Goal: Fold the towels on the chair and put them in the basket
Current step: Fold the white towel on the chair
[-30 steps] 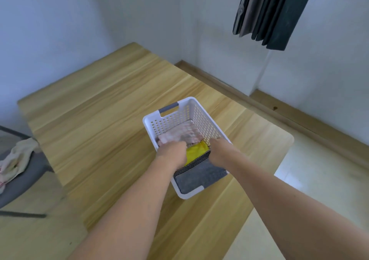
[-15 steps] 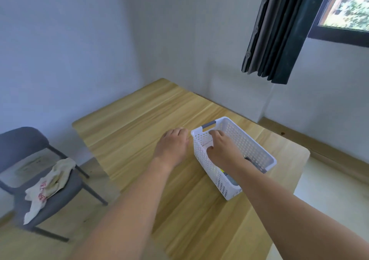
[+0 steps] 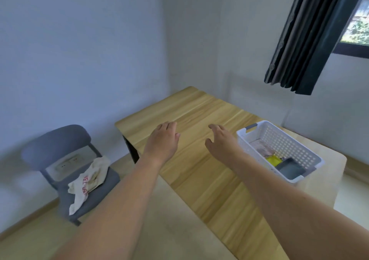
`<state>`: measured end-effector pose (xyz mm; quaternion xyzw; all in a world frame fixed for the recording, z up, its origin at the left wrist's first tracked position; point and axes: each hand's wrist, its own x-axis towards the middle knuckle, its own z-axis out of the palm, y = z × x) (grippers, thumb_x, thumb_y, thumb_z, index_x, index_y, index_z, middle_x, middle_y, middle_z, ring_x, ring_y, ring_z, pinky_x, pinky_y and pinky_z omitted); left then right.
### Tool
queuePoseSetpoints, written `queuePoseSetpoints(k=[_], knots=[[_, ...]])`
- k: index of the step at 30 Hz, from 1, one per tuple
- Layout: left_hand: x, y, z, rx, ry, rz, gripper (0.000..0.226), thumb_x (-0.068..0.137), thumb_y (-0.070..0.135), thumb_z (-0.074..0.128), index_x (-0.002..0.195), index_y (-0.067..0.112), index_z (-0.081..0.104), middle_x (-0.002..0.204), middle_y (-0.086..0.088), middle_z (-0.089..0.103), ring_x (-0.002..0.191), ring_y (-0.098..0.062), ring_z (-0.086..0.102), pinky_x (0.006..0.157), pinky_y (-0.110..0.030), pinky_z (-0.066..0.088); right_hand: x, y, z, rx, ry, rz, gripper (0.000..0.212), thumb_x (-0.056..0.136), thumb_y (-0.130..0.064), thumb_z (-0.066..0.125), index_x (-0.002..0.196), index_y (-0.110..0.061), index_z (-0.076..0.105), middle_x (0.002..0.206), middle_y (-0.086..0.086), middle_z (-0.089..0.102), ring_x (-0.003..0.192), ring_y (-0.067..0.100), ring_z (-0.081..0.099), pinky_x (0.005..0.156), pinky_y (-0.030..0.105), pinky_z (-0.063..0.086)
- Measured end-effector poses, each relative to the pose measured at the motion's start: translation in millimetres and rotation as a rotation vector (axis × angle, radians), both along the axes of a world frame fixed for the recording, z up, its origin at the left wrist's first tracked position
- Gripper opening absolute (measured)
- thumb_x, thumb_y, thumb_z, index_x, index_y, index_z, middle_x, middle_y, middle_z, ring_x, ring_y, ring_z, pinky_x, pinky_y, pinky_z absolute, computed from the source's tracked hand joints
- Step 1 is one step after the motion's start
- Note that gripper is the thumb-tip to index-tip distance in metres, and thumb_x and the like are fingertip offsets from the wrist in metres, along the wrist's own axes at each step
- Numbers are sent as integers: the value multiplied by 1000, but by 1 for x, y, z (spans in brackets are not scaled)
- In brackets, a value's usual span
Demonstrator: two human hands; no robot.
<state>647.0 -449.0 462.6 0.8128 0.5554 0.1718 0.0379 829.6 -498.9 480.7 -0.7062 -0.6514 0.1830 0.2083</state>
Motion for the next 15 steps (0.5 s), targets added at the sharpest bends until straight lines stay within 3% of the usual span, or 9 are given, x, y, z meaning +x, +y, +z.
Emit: queuePoseSetpoints(k=[9,15], knots=[[-216,52,-10,-62,40,6,43,102,28,36,140,9,39,143,-9,45,131,-26,40,106,-38,35,-204,39,4,-9,37,-21,53,95,-19,43,146,-11,31,151,4,33,134,23,38,102,30,34],[-313,85,-7,-69,14,-7,39,102,25,35,136,9,43,139,-9,49,127,-26,43,104,-38,39,-294,76,1,-30,49,-31,54,94,-18,43,146,-12,32,150,4,35,131,23,41,99,29,36]])
